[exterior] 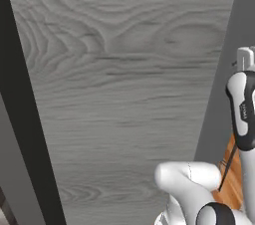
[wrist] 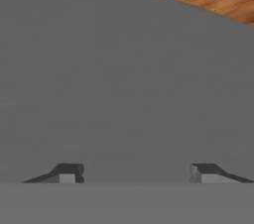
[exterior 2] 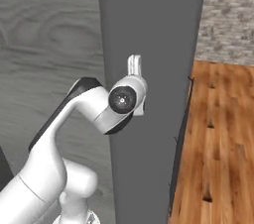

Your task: The ice cube tray has been filled with water. Take the tray and place it in the freezer to make ice. Close the freezer door after placing the tray.

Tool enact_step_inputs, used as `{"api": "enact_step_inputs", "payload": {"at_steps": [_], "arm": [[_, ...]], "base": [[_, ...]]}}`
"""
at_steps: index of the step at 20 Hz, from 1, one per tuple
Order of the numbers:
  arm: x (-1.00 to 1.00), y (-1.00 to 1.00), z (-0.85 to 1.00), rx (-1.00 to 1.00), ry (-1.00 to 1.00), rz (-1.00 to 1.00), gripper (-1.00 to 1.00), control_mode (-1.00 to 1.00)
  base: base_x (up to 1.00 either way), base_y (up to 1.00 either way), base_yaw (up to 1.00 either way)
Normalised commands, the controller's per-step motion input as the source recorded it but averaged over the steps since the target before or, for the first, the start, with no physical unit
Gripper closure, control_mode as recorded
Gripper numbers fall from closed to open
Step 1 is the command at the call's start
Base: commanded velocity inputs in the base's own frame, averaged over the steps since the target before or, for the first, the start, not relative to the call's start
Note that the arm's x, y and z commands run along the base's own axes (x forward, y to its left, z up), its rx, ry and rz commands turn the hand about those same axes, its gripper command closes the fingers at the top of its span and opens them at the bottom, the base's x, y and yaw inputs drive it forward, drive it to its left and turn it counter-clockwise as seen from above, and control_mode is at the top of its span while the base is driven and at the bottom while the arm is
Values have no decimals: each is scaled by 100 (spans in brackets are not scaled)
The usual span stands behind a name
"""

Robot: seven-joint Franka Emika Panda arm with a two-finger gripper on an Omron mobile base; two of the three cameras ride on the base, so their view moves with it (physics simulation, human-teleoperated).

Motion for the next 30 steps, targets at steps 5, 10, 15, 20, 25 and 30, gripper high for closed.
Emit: {"api": "enact_step_inputs", "payload": {"at_steps": [5,10,15,20,25,30], "arm": [[44,6,-17,5,0,24,-100,-100],[40,24,-21,9,0,47,-100,-100],[33,31,-15,7,0,54,-100,-100],[18,38,-21,2,0,54,-100,-100],[0,48,-25,0,0,51,-100,-100],[0,47,-25,0,0,49,-100,-100]], "base": [[0,0,0],[0,0,0],[0,0,0],[0,0,0],[0,0,0],[0,0,0]]}}
